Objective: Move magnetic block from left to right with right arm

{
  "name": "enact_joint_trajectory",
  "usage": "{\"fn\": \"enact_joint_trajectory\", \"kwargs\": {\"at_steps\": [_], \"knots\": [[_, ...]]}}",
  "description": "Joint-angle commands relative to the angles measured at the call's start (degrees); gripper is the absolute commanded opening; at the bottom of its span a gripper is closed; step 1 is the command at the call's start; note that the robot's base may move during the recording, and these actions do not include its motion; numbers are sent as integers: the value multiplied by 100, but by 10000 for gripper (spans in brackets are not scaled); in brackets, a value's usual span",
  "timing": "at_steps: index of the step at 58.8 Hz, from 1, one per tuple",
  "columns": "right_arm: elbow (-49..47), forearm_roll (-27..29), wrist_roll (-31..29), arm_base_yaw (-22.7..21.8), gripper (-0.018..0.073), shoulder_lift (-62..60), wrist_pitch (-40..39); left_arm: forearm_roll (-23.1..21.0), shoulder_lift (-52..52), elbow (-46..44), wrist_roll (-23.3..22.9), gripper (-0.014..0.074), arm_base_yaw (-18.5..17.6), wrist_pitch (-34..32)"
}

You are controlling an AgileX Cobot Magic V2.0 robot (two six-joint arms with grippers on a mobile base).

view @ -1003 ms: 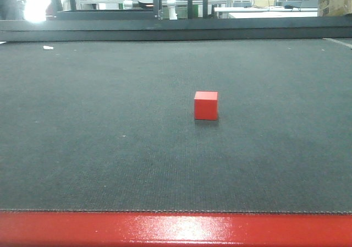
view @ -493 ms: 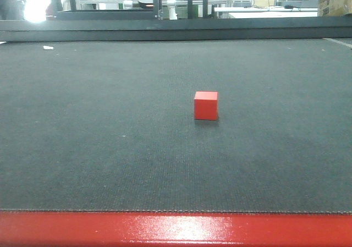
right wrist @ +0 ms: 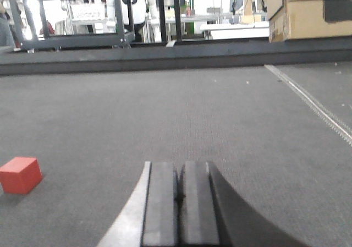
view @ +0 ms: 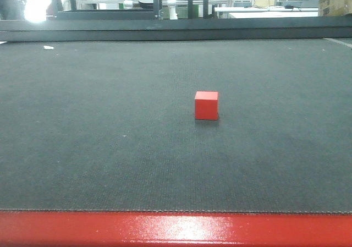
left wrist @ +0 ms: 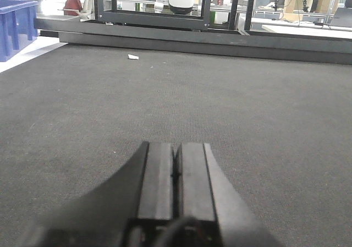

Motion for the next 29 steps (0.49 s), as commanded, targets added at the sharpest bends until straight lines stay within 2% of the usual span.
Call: {"fn": "enact_joint_trajectory", "kwargs": {"at_steps": [1, 12, 16, 21, 29], "knots": [[-256, 10, -45, 5, 69, -107, -528, 0, -78, 53, -25, -116, 4, -520], [-1427, -3, -45, 5, 71, 392, 448, 0, -78, 53, -25, -116, 4, -520], [-1849, -3, -45, 5, 109, 839, 620, 0, -78, 53, -25, -116, 4, -520], [-2275, -3, -45, 5, 211, 1463, 653, 0, -78, 53, -25, -116, 4, -520], [-2811, -3, -45, 126, 441, 2456, 680, 0, -78, 53, -25, -116, 4, -520]]}}
